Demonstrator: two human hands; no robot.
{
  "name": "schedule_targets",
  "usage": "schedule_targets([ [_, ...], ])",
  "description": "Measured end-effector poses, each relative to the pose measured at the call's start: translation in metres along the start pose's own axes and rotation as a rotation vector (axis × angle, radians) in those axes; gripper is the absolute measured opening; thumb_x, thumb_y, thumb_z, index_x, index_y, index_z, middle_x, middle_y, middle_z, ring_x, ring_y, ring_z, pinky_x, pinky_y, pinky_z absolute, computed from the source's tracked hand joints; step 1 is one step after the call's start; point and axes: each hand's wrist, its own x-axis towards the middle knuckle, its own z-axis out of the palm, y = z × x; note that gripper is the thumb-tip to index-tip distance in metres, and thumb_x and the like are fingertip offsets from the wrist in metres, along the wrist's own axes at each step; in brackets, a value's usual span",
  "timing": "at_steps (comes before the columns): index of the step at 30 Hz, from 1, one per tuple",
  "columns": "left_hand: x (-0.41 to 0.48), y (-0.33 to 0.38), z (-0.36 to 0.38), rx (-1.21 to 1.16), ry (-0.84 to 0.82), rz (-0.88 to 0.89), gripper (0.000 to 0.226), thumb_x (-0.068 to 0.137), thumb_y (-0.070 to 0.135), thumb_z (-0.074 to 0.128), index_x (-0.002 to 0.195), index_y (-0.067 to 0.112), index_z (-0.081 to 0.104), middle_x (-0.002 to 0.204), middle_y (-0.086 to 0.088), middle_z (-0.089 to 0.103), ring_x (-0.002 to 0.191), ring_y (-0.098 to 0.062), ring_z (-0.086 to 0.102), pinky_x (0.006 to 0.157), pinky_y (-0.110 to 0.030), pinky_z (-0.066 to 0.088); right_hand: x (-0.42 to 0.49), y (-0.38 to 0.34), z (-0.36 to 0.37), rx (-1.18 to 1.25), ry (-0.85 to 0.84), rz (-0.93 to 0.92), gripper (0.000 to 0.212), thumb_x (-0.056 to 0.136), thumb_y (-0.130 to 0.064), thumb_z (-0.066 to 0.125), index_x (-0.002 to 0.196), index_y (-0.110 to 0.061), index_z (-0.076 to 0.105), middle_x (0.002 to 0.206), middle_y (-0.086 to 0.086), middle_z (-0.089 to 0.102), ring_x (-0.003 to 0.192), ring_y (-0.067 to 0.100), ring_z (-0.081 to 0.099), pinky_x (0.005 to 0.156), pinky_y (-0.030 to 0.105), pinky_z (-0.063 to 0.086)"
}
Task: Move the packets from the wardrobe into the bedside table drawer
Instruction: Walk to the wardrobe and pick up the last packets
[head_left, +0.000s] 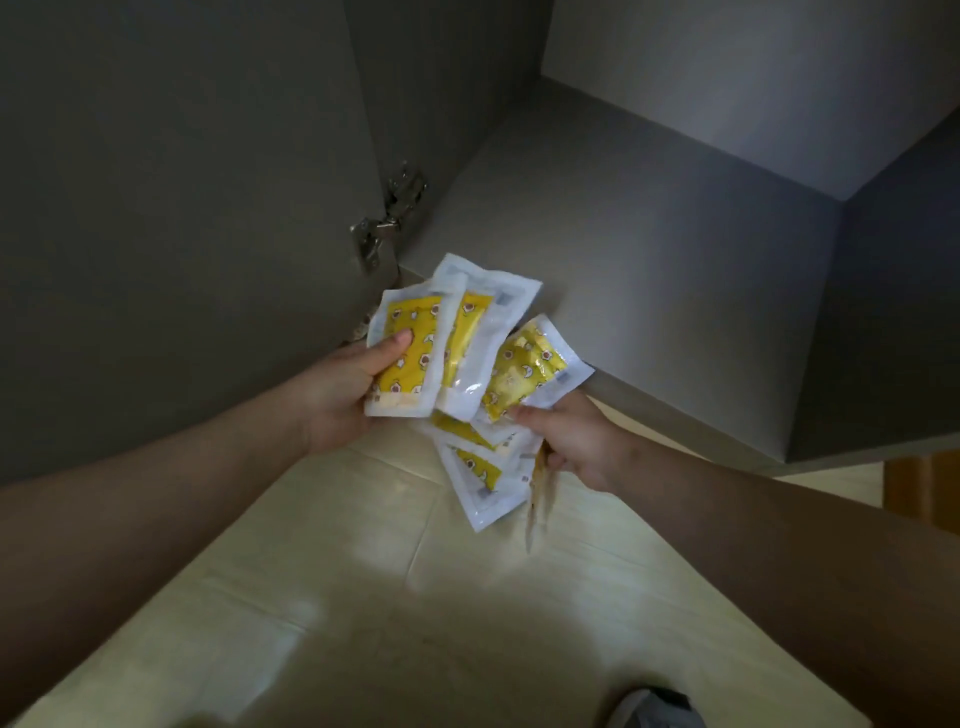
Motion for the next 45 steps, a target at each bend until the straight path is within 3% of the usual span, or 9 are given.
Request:
schedule_targets([
  [4, 0.001, -0.018, 0.001, 0.239, 0.077, 0.027, 0.011, 0.093, 0.022, 0.054, 0.099, 0.017, 0.062, 0.088, 0.001, 0.073, 0.067, -0.009, 0.070, 0.061, -0.022, 0.058, 0.000, -0.009, 0.011, 0.103, -0.155, -0.069, 0.012, 0.089, -0.010, 0.060, 0.086, -0.022, 0.060, 0.081, 0.000, 0.064, 0.067, 0.015, 0.059, 0.049, 0.017, 0.038],
  [9, -0.001, -0.022, 0.002, 0.183, 0.040, -0.040, 0.011, 0.091, 0.022, 0.058, 0.100, 0.020, 0.064, 0.089, -0.002, 0.075, 0.074, -0.016, 0.071, 0.066, -0.031, 0.059, 0.000, -0.011, 0.008, 0.094, -0.266, -0.116, 0.009, 0.084, -0.015, 0.067, 0.086, -0.022, 0.062, 0.081, -0.001, 0.066, 0.072, 0.015, 0.063, 0.053, 0.019, 0.041],
  [14, -0.003, -0.017, 0.005, 0.218, 0.023, -0.004, 0.051, 0.075, 0.017, 0.073, 0.123, 0.014, 0.055, 0.113, -0.013, 0.068, 0.097, -0.032, 0.068, 0.080, -0.049, 0.056, -0.001, -0.017, 0.007, -0.053, -0.370, -0.135, 0.018, 0.086, -0.016, 0.063, 0.103, -0.012, 0.064, 0.095, 0.005, 0.069, 0.088, 0.022, 0.067, 0.073, 0.031, 0.051],
  [16, -0.003, -0.014, 0.002, 0.244, 0.016, -0.007, 0.068, 0.067, 0.017, 0.080, 0.127, 0.018, 0.050, 0.117, -0.012, 0.066, 0.103, -0.035, 0.065, 0.085, -0.056, 0.052, -0.003, -0.018, 0.008, -0.120, -0.391, -0.139, 0.004, 0.089, -0.016, 0.060, 0.088, -0.017, 0.064, 0.080, -0.004, 0.068, 0.074, 0.013, 0.065, 0.060, 0.021, 0.047],
  [18, -0.001, -0.015, -0.001, 0.248, 0.036, 0.005, 0.055, 0.075, 0.012, 0.075, 0.123, 0.022, 0.050, 0.115, -0.010, 0.066, 0.101, -0.034, 0.066, 0.085, -0.054, 0.053, -0.005, -0.017, 0.010, -0.185, -0.352, -0.150, 0.016, 0.089, -0.018, 0.060, 0.075, -0.026, 0.057, 0.066, -0.011, 0.059, 0.058, 0.006, 0.053, 0.045, 0.015, 0.032],
  [23, 0.002, -0.011, -0.003, 0.159, 0.132, 0.029, 0.043, 0.084, 0.010, 0.066, 0.122, 0.024, 0.051, 0.113, -0.009, 0.067, 0.095, -0.030, 0.067, 0.078, -0.047, 0.055, 0.001, -0.022, 0.014, -0.159, -0.232, -0.201, 0.018, 0.087, -0.017, 0.063, 0.074, -0.026, 0.054, 0.063, -0.009, 0.052, 0.052, 0.007, 0.040, 0.041, 0.017, 0.019],
  [31, -0.005, -0.013, -0.003, 0.232, -0.155, -0.079, 0.059, 0.068, 0.005, 0.076, 0.119, 0.026, 0.056, 0.105, -0.005, 0.071, 0.091, -0.025, 0.070, 0.079, -0.044, 0.056, -0.002, -0.025, 0.010, -0.285, -0.350, -0.117, 0.020, 0.090, -0.016, 0.060, 0.075, -0.025, 0.050, 0.065, -0.005, 0.050, 0.054, 0.008, 0.035, 0.039, 0.014, 0.019],
  [37, -0.004, -0.011, -0.002, 0.157, -0.095, -0.097, 0.056, 0.063, 0.008, 0.067, 0.117, 0.019, 0.059, 0.096, -0.005, 0.073, 0.078, -0.021, 0.072, 0.065, -0.038, 0.060, -0.006, -0.025, 0.010, -0.345, -0.327, -0.119, 0.024, 0.089, -0.014, 0.061, 0.070, -0.025, 0.049, 0.063, -0.007, 0.052, 0.054, 0.008, 0.037, 0.042, 0.016, 0.020],
  [45, -0.004, -0.008, -0.001, 0.125, 0.015, -0.041, 0.043, 0.065, 0.010, 0.068, 0.106, 0.022, 0.062, 0.087, -0.001, 0.074, 0.074, -0.018, 0.072, 0.065, -0.039, 0.059, 0.001, -0.028, 0.003, -0.215, -0.168, -0.057, 0.012, 0.084, -0.024, 0.068, 0.078, -0.022, 0.058, 0.074, -0.001, 0.059, 0.056, 0.012, 0.046, 0.039, 0.018, 0.031],
])
